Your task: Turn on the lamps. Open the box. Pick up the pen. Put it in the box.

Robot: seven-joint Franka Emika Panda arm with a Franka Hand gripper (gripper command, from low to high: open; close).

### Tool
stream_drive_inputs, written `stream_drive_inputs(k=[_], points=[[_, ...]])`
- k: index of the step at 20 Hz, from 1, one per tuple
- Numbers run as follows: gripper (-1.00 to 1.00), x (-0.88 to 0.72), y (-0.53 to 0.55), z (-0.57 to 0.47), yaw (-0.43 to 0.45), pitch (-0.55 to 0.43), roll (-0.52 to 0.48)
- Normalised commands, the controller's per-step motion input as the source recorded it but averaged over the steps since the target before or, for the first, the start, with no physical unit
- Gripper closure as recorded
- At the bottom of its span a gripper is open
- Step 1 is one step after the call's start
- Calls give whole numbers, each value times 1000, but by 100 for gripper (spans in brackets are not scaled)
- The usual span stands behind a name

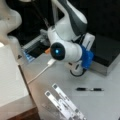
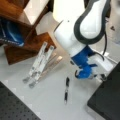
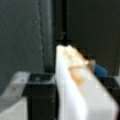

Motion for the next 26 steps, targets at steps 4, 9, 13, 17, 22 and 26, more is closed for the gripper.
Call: stream_drive_inputs(k=[4, 9, 13, 17, 22, 26], points=[[100, 100, 175, 324, -109, 113, -109], [100, 151, 237, 393, -5, 112, -169], [100, 215, 319, 360, 144, 72, -223], [100, 253, 398, 315, 232, 51, -269], [100, 224, 476, 431, 291, 23, -285], [100, 178, 504, 464, 308, -74, -221]])
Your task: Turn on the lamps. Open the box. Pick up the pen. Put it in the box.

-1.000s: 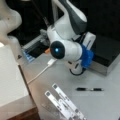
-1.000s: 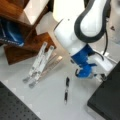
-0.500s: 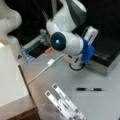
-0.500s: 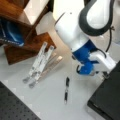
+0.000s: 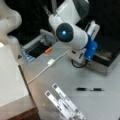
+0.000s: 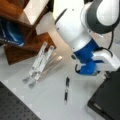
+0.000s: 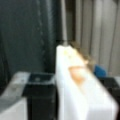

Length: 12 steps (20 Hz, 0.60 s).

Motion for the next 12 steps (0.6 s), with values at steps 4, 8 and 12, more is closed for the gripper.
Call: stream_drive_inputs(k=[4, 8, 12], points=[[100, 142, 529, 383, 240, -105, -110], [100, 137, 486, 249, 184, -60, -64], [100, 143, 493, 208, 125, -21, 22]])
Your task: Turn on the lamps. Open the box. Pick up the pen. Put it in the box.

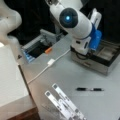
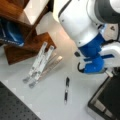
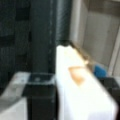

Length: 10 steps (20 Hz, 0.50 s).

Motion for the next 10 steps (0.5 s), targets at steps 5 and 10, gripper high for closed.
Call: stream_drive_inputs(k=[5, 10], points=[[100, 166, 503, 215, 12, 2, 220], [100, 181, 400, 137, -22, 20, 220]])
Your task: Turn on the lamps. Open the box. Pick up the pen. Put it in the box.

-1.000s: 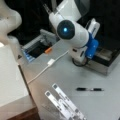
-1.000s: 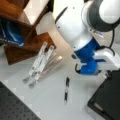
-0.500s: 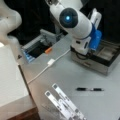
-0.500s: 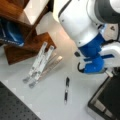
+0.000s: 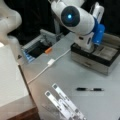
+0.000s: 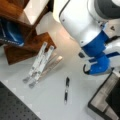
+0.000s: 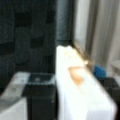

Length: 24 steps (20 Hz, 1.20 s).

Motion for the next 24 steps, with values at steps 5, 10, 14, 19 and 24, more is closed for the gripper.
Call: stream_drive_inputs(k=[5, 10, 14, 19, 24], points=[[100, 201, 274, 58, -27, 27, 131], [100, 214, 251, 38, -34, 48, 93], [100, 205, 242, 47, -53, 77, 110], [100, 196, 223, 65, -65, 87, 113], [100, 180, 187, 65, -85, 94, 97]])
